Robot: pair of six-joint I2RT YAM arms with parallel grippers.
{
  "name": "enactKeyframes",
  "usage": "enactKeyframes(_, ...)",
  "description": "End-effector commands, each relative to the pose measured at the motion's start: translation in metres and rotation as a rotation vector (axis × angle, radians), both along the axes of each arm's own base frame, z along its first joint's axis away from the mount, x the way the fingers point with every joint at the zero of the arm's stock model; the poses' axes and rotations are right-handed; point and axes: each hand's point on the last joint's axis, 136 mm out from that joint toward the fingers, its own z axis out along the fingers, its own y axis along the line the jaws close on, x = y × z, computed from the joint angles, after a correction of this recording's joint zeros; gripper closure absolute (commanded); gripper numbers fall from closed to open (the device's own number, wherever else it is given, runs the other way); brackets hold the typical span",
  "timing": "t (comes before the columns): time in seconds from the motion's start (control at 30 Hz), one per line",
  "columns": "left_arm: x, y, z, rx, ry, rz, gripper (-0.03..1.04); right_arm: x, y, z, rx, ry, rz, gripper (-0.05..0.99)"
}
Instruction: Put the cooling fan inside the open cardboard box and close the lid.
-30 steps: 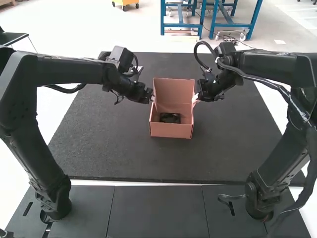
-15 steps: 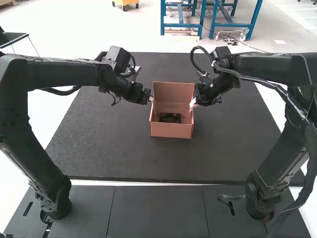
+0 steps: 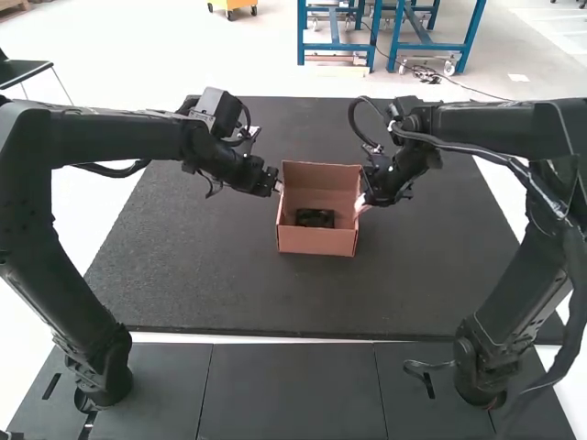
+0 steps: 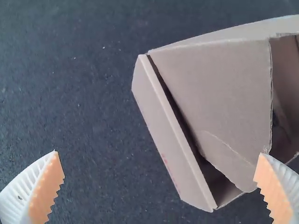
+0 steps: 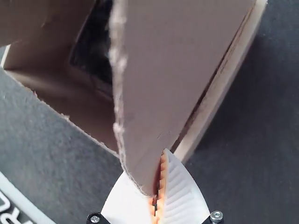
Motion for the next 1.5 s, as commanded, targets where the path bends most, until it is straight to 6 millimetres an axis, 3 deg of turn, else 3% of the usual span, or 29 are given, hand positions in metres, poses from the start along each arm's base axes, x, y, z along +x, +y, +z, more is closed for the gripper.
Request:
enactKeyframes(0.0,-0.005,-0.004,0.013,-0.012,-0.033,-0.029,0.05,-0.008,0.0,-0.008,-0.031,0.011,0.039,0.95)
enactKeyframes(0.4,-0.018,0.007,0.0,0.067,0.015,-0.08,0.05,-0.013,-0.007,-0.015,-0.07,0.014,0.047,0.95)
enactKeyframes(0.57,-0.011,0.024,0.0,0.09,0.012,-0.038,0.05,-0.015,-0.009,-0.019,-0.079,0.021,0.046,0.95)
enactKeyframes(0.6,-0.008,0.028,0.001,0.098,0.004,-0.022,0.05,-0.013,-0.008,-0.017,-0.076,0.018,0.04,0.91)
enactKeyframes(0.67,-0.001,0.037,0.006,0.106,-0.016,0.011,0.05,-0.008,-0.008,-0.012,-0.077,0.001,0.03,0.63)
enactKeyframes(0.7,0.002,0.042,0.007,0.111,-0.022,0.03,0.05,-0.005,-0.007,-0.007,-0.072,-0.013,0.029,0.51)
enactKeyframes(0.8,0.013,0.053,0.017,0.107,-0.064,0.082,0.05,0.003,-0.004,0.007,-0.061,-0.042,0.023,0.26)
enactKeyframes(0.9,0.025,0.055,0.034,0.074,-0.124,0.121,0.05,0.008,-0.004,0.023,-0.048,-0.068,0.017,0.12)
enactKeyframes(1.13,0.039,0.044,0.071,0.034,-0.208,0.131,0.05,-0.002,-0.004,0.073,0.0,-0.137,0.021,0.12)
enactKeyframes(1.37,0.039,0.014,0.088,0.016,-0.223,0.073,0.05,-0.018,-0.012,0.134,0.042,-0.349,0.016,0.12)
enactKeyframes(1.47,0.042,0.006,0.091,0.009,-0.216,0.065,0.05,-0.028,-0.018,0.15,0.043,-0.42,0.015,0.12)
